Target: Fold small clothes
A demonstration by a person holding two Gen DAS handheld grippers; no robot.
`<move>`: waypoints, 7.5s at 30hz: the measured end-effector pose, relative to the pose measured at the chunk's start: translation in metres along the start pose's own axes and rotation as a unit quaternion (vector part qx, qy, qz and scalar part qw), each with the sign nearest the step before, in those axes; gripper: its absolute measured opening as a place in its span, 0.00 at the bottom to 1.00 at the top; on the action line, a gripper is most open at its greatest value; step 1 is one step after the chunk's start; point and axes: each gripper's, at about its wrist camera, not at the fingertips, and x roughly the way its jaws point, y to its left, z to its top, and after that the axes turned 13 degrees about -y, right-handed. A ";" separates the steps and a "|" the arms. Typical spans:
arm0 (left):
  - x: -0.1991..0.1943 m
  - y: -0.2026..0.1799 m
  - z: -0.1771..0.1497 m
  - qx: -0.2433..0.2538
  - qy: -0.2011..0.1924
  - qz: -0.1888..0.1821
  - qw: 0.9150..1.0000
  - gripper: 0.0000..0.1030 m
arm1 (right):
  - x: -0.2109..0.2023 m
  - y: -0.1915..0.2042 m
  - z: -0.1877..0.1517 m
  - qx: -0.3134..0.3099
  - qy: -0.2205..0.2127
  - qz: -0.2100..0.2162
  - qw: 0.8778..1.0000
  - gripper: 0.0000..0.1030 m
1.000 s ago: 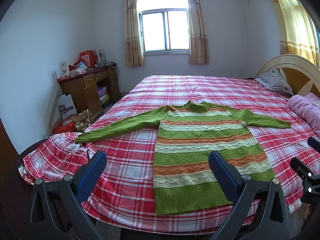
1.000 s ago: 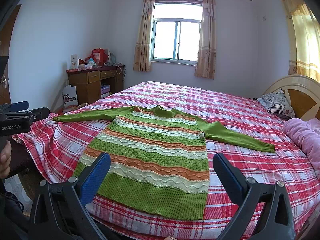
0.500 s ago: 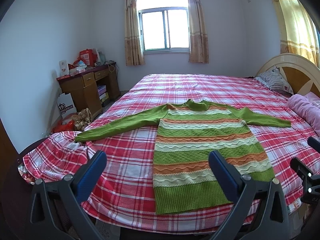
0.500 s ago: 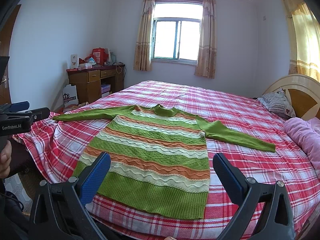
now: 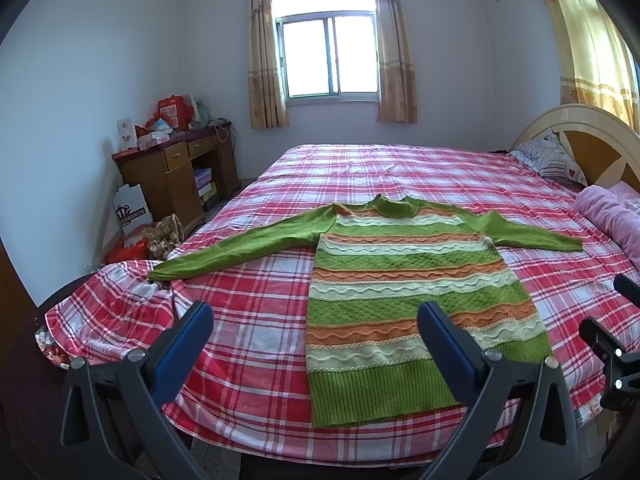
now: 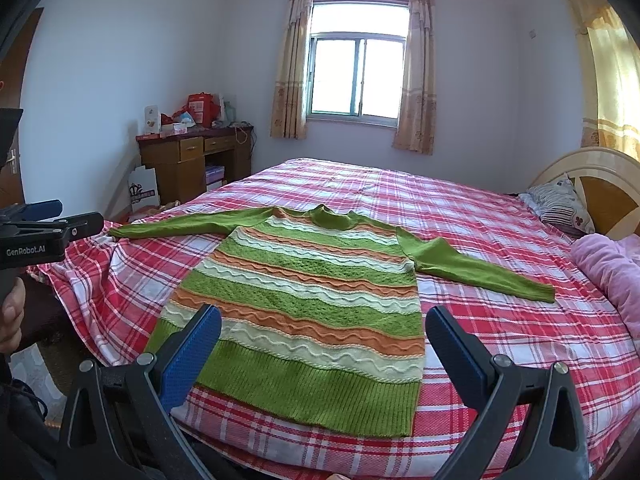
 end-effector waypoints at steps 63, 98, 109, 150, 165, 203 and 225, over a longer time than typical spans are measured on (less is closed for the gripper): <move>0.334 -0.046 -0.038 -0.016 0.183 0.048 0.982 1.00 | 0.224 -0.503 -0.098 0.296 0.126 -0.295 0.900 0.89; 0.307 -0.046 -0.030 -0.023 0.150 0.046 0.987 1.00 | 0.253 -0.431 0.038 0.233 0.077 -0.135 0.960 0.02; 0.284 -0.034 -0.033 -0.044 0.134 0.027 0.990 1.00 | 0.283 -0.381 0.071 0.175 0.103 -0.112 0.973 0.08; 0.256 -0.045 -0.024 -0.043 0.111 -0.021 0.993 1.00 | 0.329 -0.248 0.147 0.126 0.122 0.012 0.984 0.05; 0.256 -0.019 -0.031 -0.057 0.105 -0.017 0.993 1.00 | 0.388 -0.120 0.184 0.088 0.124 0.105 0.983 0.05; 0.317 -0.054 0.005 0.031 0.131 0.010 0.991 1.00 | 0.403 -0.236 -0.065 0.189 0.221 -0.001 0.957 0.62; 0.379 -0.065 -0.008 0.015 0.165 0.040 0.985 1.00 | 0.406 -0.188 -0.034 0.112 0.203 -0.003 0.973 0.51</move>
